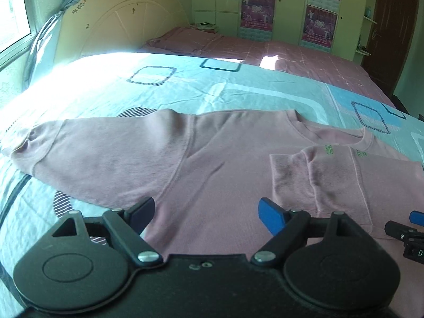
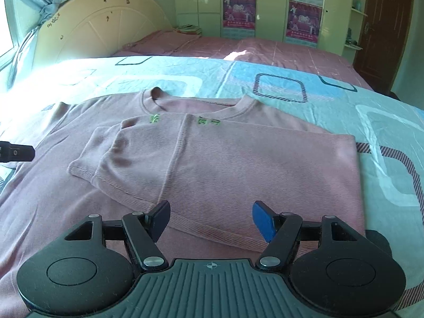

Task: Fold small clothes
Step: 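Move the left gripper to the cuff of the other sleeve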

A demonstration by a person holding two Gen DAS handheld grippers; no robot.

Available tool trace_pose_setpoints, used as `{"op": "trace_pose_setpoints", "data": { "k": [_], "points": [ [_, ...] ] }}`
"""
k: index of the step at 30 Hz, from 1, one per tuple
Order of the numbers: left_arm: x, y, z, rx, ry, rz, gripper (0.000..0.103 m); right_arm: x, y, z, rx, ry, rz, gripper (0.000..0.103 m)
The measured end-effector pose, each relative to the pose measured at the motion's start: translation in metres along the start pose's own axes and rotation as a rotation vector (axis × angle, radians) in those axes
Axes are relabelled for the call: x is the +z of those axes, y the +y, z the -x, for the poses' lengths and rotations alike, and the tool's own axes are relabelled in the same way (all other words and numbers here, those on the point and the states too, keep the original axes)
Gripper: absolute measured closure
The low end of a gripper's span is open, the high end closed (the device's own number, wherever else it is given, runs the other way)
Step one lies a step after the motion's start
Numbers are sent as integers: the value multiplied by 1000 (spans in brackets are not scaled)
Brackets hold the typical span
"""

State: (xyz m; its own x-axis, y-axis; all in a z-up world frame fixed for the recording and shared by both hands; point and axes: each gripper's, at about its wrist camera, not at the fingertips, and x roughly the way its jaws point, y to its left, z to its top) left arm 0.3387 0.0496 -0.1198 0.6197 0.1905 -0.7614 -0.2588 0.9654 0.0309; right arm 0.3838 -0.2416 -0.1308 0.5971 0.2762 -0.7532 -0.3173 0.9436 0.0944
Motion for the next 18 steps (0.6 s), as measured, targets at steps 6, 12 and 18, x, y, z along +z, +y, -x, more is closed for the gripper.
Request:
{"op": "trace_pose_setpoints", "data": {
  "k": [6,12,18],
  "points": [
    [-3,63,8,93,-1,94,17,9,46,-6,66,-3,52,35],
    [1,126,-1,139,-12,177,17,22,94,-14,90,-7,89,35],
    [12,188,-18,160,-9,238,17,38,139,-34,82,12,77,35]
  ]
}}
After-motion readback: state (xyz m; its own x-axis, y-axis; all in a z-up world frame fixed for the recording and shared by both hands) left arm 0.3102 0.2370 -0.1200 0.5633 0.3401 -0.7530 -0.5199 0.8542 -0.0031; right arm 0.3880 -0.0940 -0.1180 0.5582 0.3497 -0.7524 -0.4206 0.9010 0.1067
